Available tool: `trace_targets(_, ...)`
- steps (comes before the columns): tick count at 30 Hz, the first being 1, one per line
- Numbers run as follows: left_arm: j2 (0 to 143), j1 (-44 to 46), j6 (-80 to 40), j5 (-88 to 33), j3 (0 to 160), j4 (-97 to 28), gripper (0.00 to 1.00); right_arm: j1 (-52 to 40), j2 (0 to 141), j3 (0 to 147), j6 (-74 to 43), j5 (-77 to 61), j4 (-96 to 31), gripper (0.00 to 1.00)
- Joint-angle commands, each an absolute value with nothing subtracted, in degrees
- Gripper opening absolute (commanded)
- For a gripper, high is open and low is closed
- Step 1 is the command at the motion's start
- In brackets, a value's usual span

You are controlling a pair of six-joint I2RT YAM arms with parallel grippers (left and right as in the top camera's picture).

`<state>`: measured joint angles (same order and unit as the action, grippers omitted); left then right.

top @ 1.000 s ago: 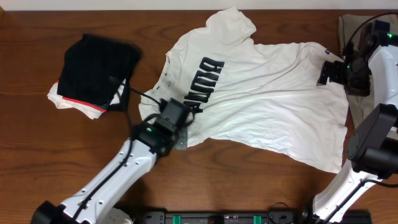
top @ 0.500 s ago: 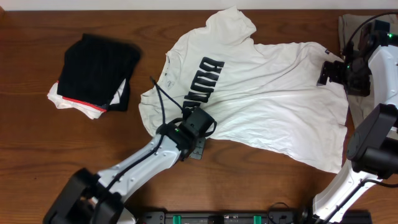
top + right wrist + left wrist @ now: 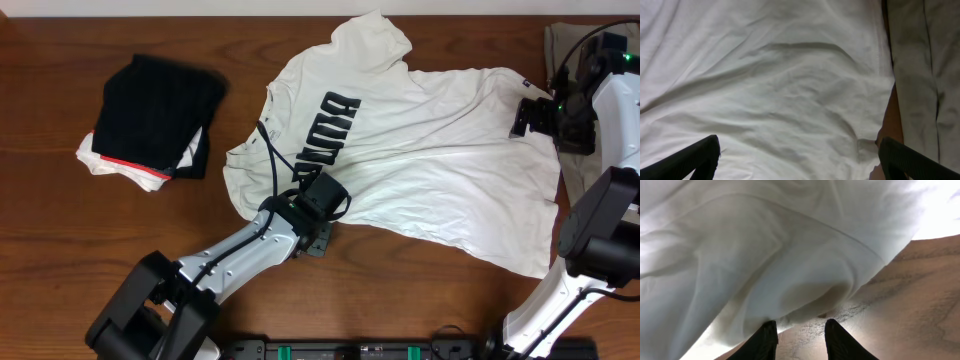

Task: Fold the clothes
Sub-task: 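Hold the left hem in place with the left gripper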

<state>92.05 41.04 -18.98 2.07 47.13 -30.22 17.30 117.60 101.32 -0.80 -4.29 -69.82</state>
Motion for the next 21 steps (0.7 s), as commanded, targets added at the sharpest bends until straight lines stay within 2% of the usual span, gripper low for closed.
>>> trace_targets(1, 92.5, 41.2, -17.1, 4.3, 47.0, -30.0, 0.35, 17.2, 116.0, 102.3, -0.8, -4.5, -69.9, 0.99)
trace_targets(21, 92.5, 41.2, -16.5, 4.3, 46.2, -29.0, 0.35, 17.2, 116.0, 102.3, -0.8, -4.5, -69.9, 0.99)
